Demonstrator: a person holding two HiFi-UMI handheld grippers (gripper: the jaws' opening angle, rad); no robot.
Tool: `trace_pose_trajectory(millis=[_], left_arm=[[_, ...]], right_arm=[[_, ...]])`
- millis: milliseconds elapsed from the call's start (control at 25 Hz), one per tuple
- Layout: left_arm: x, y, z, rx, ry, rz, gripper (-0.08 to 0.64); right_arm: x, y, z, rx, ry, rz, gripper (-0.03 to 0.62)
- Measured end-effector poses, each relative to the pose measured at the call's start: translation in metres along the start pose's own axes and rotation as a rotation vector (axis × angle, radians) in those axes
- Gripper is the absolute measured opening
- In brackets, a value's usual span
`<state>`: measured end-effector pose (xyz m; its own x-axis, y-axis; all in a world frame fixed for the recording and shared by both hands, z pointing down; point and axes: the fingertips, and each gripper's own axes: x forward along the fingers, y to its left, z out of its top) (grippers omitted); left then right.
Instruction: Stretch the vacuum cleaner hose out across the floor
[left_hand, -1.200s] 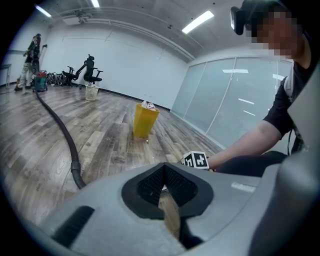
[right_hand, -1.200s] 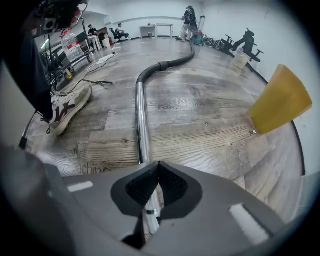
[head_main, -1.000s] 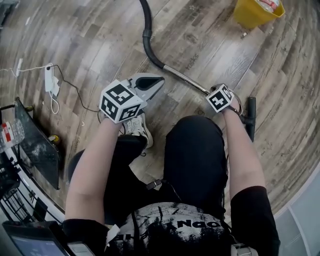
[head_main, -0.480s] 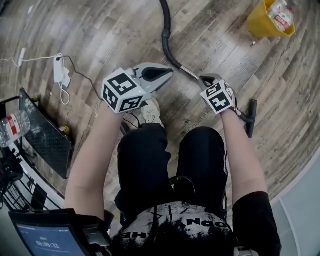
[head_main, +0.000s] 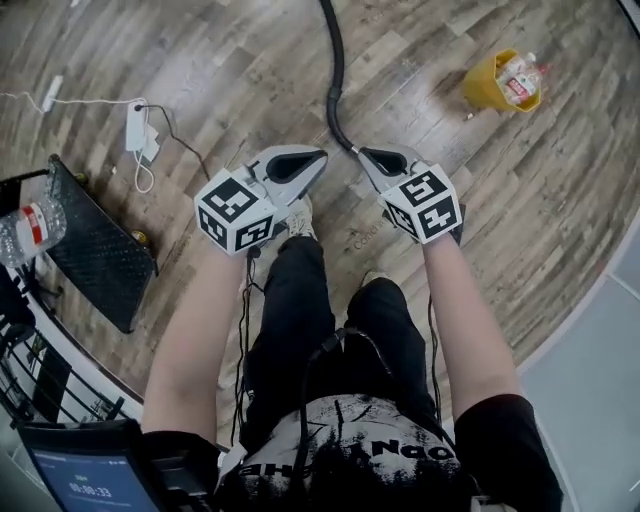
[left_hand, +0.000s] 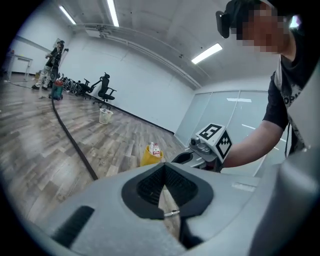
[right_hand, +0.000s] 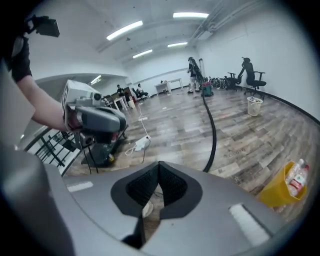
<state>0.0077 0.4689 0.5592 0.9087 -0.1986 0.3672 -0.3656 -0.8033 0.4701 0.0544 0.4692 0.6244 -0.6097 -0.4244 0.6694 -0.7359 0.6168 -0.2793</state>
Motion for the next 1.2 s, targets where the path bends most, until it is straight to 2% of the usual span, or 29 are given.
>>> trace_pose_trajectory(millis=[80, 160, 360, 480, 600, 720, 1000, 1200], left_arm=[[-0.029, -0.011, 0.052, -0.015, -0.037, 0.024, 0.0], [-0.055, -0.019, 0.091, -0.024, -0.063, 0.041, 0.0], [-0.095, -0.032, 0.158, -0.005, -0.109, 0.062, 0.0], [-0.122, -0.021, 0.204, 0.043, -0.14, 0.078, 0.0], [-0.148, -0.014, 0.242, 0.076, -0.159, 0.082, 0.0], [-0.158, -0.006, 0.267, 0.078, -0.19, 0.081, 0.0], [-0.159, 0.009, 0.301, 0.099, -0.272, 0.108, 0.0], [-0.174, -0.038, 0.311, 0.143, -0.299, 0.168, 0.0]], right_arm=[[-0.033, 0.017, 0.066, -0.012, -0.052, 0.015, 0.006], [-0.055, 0.037, 0.115, -0.038, -0.085, 0.033, 0.008], [-0.089, 0.066, 0.185, -0.068, -0.122, 0.066, 0.008], [-0.1, 0.075, 0.24, -0.097, -0.19, 0.055, 0.008], [-0.114, 0.084, 0.287, -0.048, -0.259, 0.06, 0.008], [-0.118, 0.081, 0.308, -0.02, -0.287, 0.055, 0.008], [-0.114, 0.072, 0.335, -0.086, -0.345, 0.083, 0.008], [-0.162, 0.107, 0.345, -0.151, -0.432, 0.198, 0.008]])
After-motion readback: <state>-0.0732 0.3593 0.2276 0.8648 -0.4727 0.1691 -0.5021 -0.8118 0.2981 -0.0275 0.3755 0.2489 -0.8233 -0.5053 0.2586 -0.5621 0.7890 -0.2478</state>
